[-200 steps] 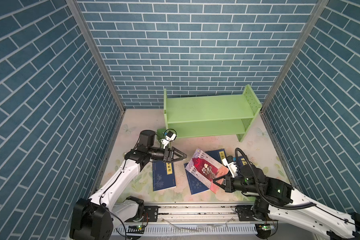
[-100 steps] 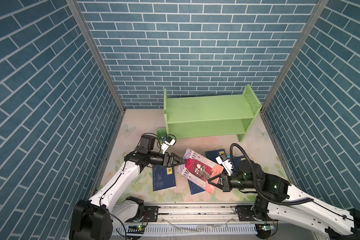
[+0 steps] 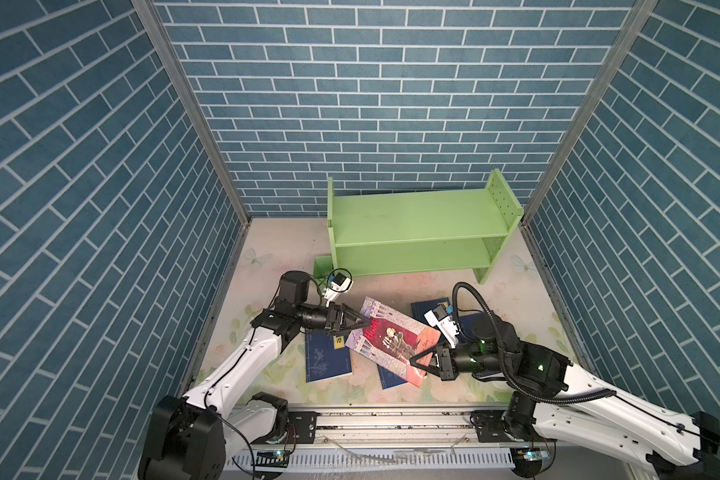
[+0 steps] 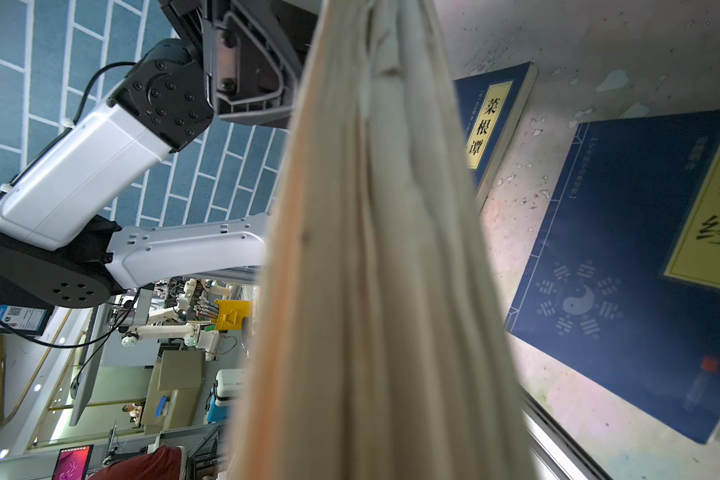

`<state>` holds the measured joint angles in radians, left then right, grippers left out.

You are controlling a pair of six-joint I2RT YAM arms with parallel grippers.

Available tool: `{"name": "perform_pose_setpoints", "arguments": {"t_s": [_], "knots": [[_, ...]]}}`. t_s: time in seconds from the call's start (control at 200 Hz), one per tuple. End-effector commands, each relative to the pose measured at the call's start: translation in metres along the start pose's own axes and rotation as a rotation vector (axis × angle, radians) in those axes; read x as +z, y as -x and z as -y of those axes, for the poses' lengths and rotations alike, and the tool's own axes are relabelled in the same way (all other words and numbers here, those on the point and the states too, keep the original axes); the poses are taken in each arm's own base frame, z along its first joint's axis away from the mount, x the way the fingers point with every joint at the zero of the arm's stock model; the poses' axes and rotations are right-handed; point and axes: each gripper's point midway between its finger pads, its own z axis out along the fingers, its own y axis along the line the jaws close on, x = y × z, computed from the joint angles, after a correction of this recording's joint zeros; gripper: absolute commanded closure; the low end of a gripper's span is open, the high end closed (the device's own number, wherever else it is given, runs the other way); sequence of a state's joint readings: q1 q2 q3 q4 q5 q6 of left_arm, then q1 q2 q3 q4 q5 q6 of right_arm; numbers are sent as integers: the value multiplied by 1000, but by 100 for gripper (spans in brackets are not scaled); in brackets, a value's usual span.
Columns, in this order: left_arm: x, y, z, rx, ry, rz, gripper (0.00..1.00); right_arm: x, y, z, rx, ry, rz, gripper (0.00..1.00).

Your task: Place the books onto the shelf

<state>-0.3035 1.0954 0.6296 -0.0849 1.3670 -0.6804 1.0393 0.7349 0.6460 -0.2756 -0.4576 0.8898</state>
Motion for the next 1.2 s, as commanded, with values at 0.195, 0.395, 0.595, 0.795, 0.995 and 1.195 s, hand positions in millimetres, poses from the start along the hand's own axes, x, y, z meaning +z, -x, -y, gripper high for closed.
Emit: {"name": "perform_pose_setpoints", "arguments": {"t_s": [0.195, 0.395, 0.595, 0.795, 0.995, 1.195], "knots": [[-1, -2, 6, 20, -5, 2, 95, -3, 29, -7, -10, 63, 102, 83], [-12, 20, -20, 47, 174, 143, 100, -9, 42, 28, 94, -54, 222, 30], [-44, 60, -45, -27, 327, 349, 100, -34, 46, 75, 300, -163, 418, 20], [-48, 72, -51, -107, 316, 416, 100, -23, 60, 73, 370, -26, 513, 21], [-47, 73, -58, -167, 286, 447, 100, 6, 69, 71, 381, -11, 501, 22], [-46, 76, -57, -189, 250, 469, 100, 32, 84, 70, 389, 44, 559, 25]]}}
